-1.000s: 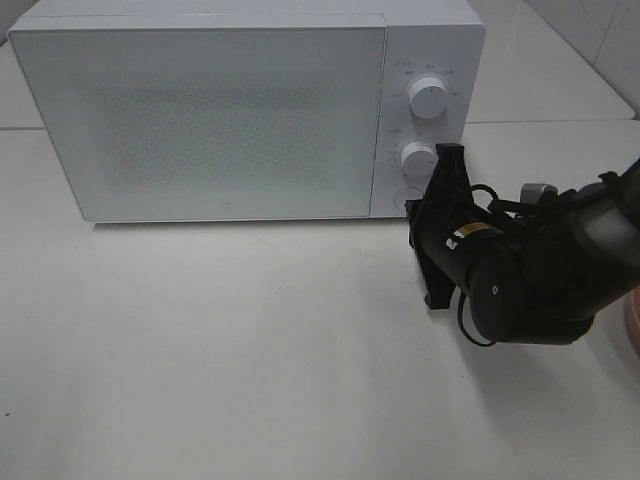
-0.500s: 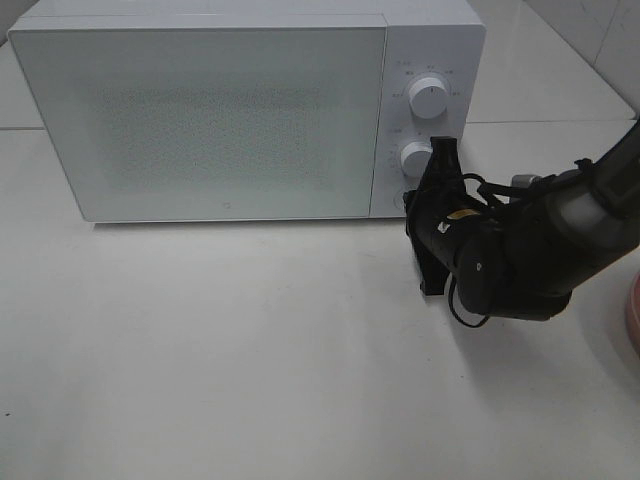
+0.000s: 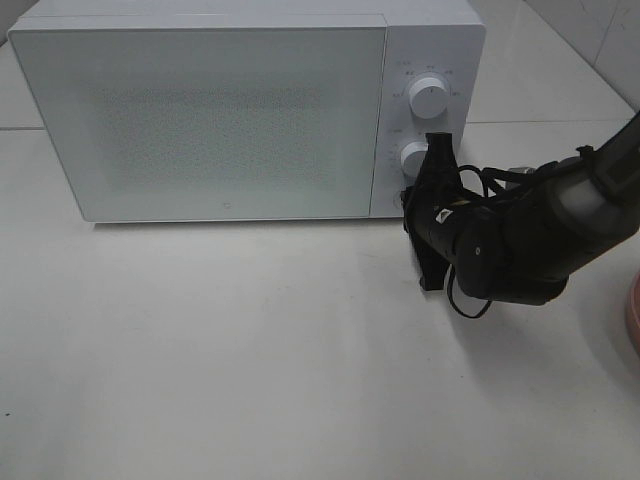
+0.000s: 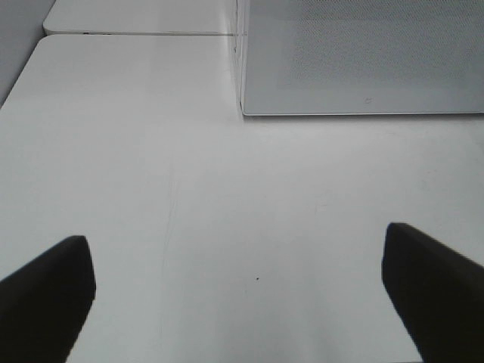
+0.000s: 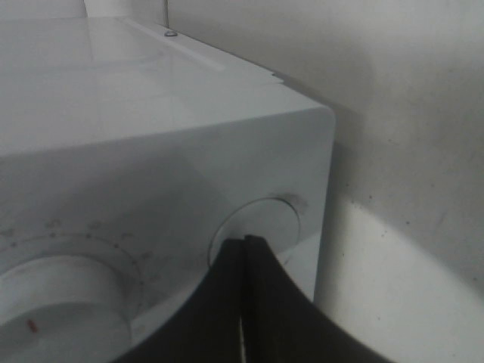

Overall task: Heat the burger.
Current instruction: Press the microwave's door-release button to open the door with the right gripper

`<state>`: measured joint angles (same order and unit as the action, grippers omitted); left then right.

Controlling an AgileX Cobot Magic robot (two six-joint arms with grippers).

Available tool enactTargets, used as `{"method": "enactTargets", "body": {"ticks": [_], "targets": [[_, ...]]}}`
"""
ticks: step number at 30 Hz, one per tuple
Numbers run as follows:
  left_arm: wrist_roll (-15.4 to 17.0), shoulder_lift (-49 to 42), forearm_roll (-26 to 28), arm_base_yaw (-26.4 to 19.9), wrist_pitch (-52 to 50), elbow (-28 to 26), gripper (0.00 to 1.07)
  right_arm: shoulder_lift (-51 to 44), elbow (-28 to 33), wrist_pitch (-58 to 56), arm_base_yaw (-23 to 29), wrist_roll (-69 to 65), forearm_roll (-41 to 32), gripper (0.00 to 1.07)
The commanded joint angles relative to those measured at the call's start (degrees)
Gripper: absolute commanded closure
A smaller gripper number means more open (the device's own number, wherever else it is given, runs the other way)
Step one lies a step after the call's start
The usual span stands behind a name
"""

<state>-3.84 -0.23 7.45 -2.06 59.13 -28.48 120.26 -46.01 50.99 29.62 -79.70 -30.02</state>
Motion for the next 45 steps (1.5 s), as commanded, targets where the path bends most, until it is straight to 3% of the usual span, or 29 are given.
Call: {"method": "enactTargets", "body": {"ticks": [1, 16, 29, 45], "targets": [[0.2, -1.4, 0.3, 0.1, -0.3, 0.1, 0.09, 1.3, -1.6, 0.0, -0.3, 0.0, 0.3, 1.07], [0.2, -1.4, 0.3, 0.1, -0.3, 0.1, 0.09, 2.2, -3.0, 8.8, -0.4, 3.0, -3.8, 1.07], [0.2, -1.4, 0.3, 0.1, -0.3, 0.1, 0.09, 5.2, -13.0, 13.5, -0.9, 8.0, -6.2, 1.07], [0.2, -1.4, 0.3, 0.1, -0.3, 0.1, 0.09, 3.3, -10.7, 9.6, -0.7, 7.3, -5.0, 1.07]]}}
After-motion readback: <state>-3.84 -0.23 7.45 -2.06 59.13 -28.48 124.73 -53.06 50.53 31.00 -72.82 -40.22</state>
